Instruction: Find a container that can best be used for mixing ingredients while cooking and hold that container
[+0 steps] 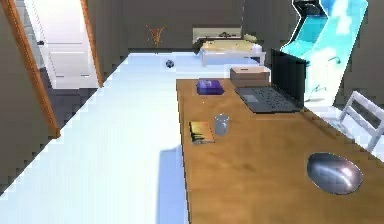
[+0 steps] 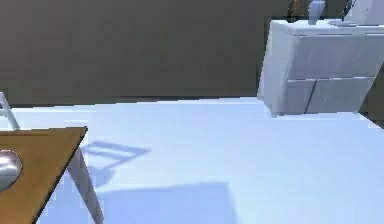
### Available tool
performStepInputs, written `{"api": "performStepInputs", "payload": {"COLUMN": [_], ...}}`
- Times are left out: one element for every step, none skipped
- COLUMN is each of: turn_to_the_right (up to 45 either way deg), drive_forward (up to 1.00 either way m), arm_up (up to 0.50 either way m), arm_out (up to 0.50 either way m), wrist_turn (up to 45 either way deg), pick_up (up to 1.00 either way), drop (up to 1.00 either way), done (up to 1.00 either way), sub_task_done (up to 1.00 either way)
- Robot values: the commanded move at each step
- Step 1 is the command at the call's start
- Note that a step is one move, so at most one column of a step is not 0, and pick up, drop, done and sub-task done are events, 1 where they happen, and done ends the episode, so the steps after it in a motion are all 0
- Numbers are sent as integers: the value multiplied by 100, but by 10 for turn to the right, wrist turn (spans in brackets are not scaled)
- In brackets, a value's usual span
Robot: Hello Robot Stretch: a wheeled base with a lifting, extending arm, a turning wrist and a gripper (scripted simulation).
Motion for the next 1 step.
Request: {"api": "performStepInputs", "payload": {"turn_to_the_right": [-450], "drive_forward": [0], "arm_up": [0], "arm_out": [0], "wrist_turn": [0], "pick_up": [0], "drop": [0], "done": [0], "sub_task_done": [0]}}
